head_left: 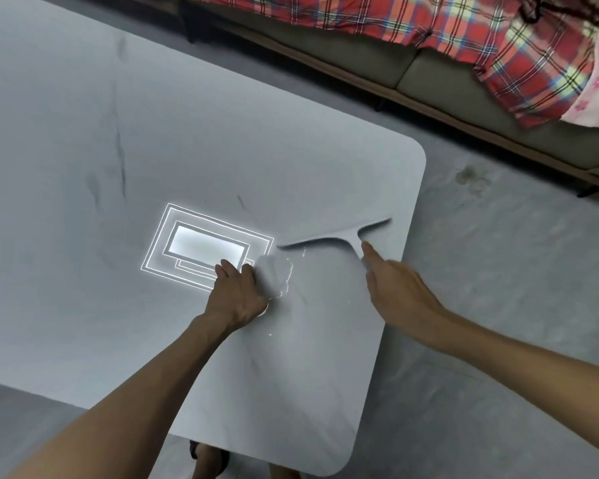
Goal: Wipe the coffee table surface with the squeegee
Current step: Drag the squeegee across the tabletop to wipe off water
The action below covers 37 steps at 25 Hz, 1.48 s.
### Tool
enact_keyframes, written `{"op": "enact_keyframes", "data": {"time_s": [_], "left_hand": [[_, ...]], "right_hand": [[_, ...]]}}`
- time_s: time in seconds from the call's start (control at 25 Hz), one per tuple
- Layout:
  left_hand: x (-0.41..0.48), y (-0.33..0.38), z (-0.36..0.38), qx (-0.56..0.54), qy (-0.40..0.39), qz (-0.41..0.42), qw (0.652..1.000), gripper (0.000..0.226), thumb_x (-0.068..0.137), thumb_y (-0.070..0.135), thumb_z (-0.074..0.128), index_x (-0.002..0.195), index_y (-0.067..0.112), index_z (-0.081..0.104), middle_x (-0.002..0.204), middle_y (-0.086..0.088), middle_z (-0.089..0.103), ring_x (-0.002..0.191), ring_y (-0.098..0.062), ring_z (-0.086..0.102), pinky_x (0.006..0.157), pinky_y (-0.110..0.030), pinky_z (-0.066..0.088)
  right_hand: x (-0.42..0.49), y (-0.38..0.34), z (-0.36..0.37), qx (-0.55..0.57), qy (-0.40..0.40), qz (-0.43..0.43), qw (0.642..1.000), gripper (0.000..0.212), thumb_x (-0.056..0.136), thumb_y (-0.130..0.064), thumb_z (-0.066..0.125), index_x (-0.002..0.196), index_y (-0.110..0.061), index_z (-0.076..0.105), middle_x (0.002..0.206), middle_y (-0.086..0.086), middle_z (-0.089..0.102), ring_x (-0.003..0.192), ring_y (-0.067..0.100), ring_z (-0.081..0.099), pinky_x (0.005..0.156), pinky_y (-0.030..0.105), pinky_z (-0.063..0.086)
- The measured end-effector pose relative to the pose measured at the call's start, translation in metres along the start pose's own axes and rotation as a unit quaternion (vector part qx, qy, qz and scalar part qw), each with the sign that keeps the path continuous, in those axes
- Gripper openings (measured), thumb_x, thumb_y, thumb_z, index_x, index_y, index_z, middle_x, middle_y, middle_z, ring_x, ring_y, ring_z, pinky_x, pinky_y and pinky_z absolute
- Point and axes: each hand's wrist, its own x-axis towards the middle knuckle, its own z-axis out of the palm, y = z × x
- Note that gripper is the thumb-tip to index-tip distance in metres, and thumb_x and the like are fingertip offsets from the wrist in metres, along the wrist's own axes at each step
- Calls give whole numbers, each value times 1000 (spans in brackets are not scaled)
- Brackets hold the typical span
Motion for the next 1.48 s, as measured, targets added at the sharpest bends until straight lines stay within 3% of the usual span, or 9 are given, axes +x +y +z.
{"op": "enact_keyframes", "data": {"time_s": [0.16,0.36,0.56,0.8,0.96,1.2,1.28,1.4,1.48], "left_hand": [[1,-7,-3,-4,-10,14,1000,58,87,19,56,140,2,39,153,-24,19,140,-43,26,113,-50,31],[6,-13,1,22,-14,37,999,59,86,19,57,139,1,38,153,-26,18,139,-45,24,113,-51,30],[10,-16,6,18,-10,41,999,58,85,20,57,137,0,40,152,-27,17,138,-49,25,111,-52,33],[15,-14,13,18,-39,24,999,47,87,31,49,124,2,41,147,-39,17,138,-54,13,109,-54,33],[19,-16,17,33,-40,25,998,47,86,26,43,127,4,38,149,-40,12,144,-51,0,111,-52,30],[22,-20,14,39,-14,25,999,65,76,31,48,135,6,44,150,-27,22,136,-49,28,106,-53,35],[26,-25,15,41,-21,27,999,69,67,36,44,129,4,46,148,-28,25,134,-50,30,102,-52,39],[31,-31,21,38,-35,31,998,36,80,40,46,94,9,35,137,-36,32,127,-54,25,81,-46,39],[31,-33,23,37,-42,31,998,26,78,36,39,88,14,30,132,-36,35,125,-54,25,80,-46,39]], "right_hand": [[105,-34,-55,26,84,-22,996,57,95,-13,32,148,-30,19,107,22,61,97,44,58,81,41,47],[194,-104,-57,-1,90,-70,994,49,95,-13,31,142,-26,32,121,17,59,108,42,52,79,40,42],[115,-61,-2,-8,55,-68,996,57,99,-11,34,151,-27,18,109,17,60,98,39,57,81,41,48],[-23,22,12,-15,-7,-9,1000,55,101,-21,39,152,-31,21,80,-1,46,71,22,54,63,28,36],[56,36,-45,-18,141,23,990,41,100,-19,36,141,-20,37,95,25,64,84,42,61,67,39,44],[133,31,-75,91,118,205,967,40,96,-12,28,135,-12,39,117,22,57,91,40,63,42,28,43],[106,24,-60,67,94,201,973,41,94,-9,31,135,-10,37,110,23,58,84,39,62,48,32,47],[41,15,-23,2,43,152,987,44,97,-10,32,141,-4,30,111,23,59,87,34,58,70,35,42],[-3,8,-7,-18,-8,132,991,46,98,-12,31,144,-7,27,104,18,59,81,28,53,71,34,41]]}}
